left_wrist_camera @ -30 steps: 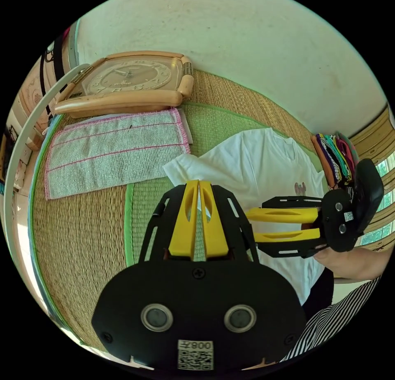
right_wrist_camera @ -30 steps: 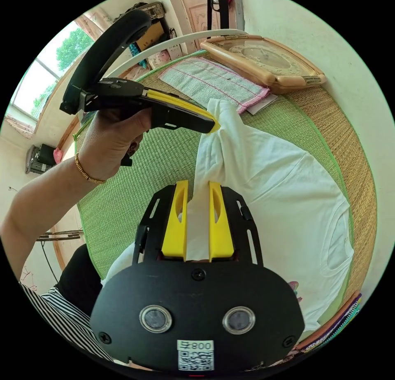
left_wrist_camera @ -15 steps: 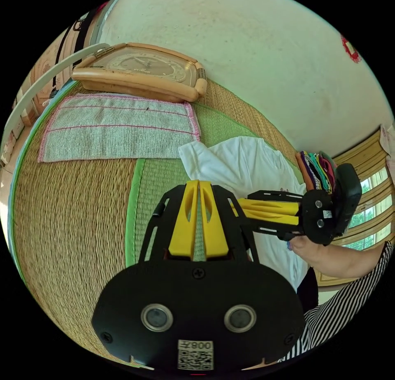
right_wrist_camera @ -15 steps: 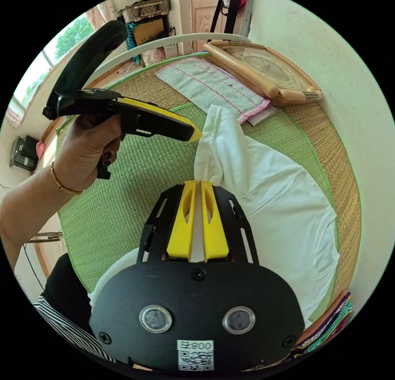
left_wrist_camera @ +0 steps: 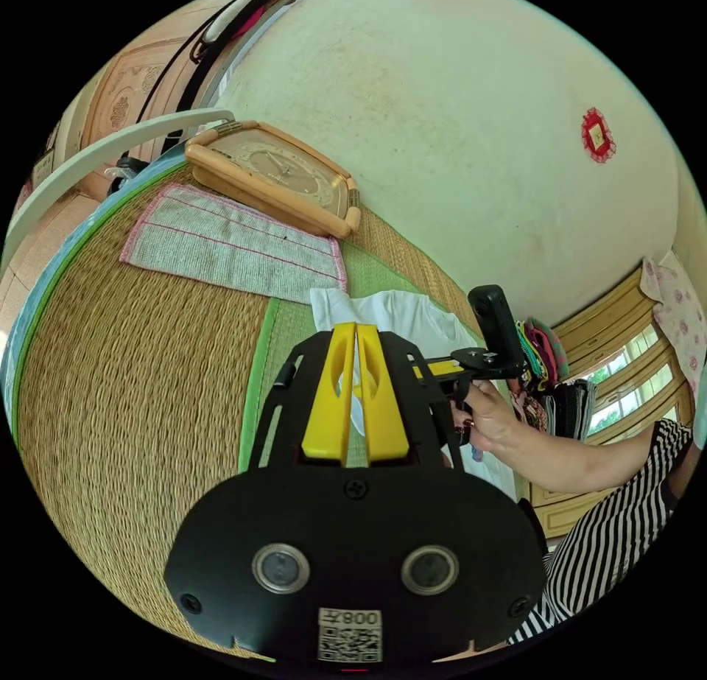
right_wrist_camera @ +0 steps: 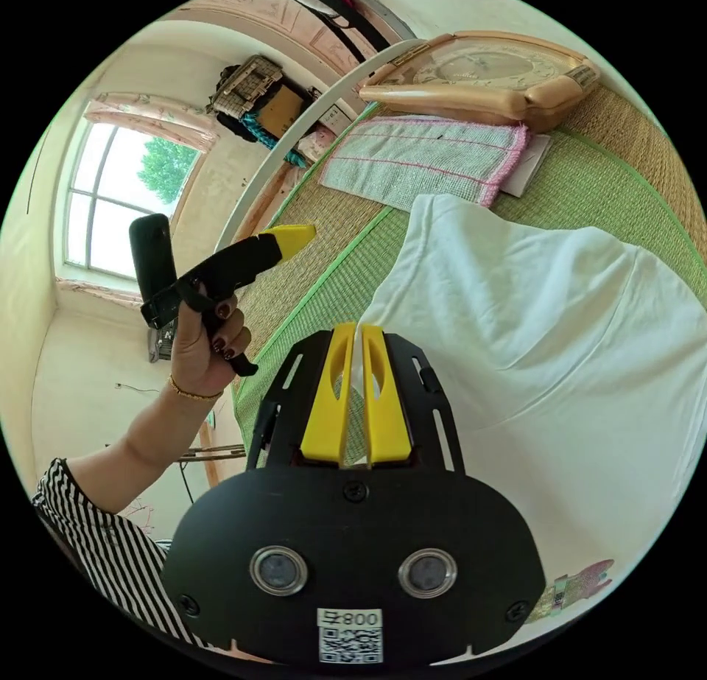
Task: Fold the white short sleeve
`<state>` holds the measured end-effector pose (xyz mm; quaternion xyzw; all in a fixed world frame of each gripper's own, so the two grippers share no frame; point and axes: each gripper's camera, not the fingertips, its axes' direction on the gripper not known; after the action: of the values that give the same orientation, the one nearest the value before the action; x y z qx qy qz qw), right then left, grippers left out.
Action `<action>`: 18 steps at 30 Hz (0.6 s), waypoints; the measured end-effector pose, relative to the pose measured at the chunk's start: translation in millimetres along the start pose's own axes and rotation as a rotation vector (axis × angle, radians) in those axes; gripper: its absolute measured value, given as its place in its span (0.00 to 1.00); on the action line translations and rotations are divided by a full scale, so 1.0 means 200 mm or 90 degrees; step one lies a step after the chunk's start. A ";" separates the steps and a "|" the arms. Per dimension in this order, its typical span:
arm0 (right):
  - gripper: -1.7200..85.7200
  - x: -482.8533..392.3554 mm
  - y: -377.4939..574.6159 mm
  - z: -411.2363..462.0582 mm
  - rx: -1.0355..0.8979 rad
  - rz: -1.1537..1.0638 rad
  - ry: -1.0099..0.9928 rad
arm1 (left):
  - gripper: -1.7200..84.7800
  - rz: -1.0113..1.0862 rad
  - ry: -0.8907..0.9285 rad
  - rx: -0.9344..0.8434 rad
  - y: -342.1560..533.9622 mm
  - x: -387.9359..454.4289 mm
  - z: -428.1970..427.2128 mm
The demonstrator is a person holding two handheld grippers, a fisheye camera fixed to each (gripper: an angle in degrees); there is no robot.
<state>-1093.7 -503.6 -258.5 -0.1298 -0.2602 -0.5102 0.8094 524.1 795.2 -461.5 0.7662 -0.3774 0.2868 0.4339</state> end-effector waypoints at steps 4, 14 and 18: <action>0.04 0.15 0.10 -0.11 0.059 0.027 -0.059 | 0.02 -0.003 0.035 -0.055 0.06 0.01 0.09; 0.03 0.52 0.28 -0.37 0.120 0.113 0.035 | 0.02 0.040 -0.075 -0.151 0.10 0.15 0.21; 0.02 0.64 0.38 -0.49 0.165 0.130 0.032 | 0.02 0.057 -0.062 -0.115 0.05 0.25 0.18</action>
<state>-953.6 -613.3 -265.1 -0.0372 -0.2893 -0.3901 0.8733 546.7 743.3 -435.7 0.7193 -0.4562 0.2330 0.4693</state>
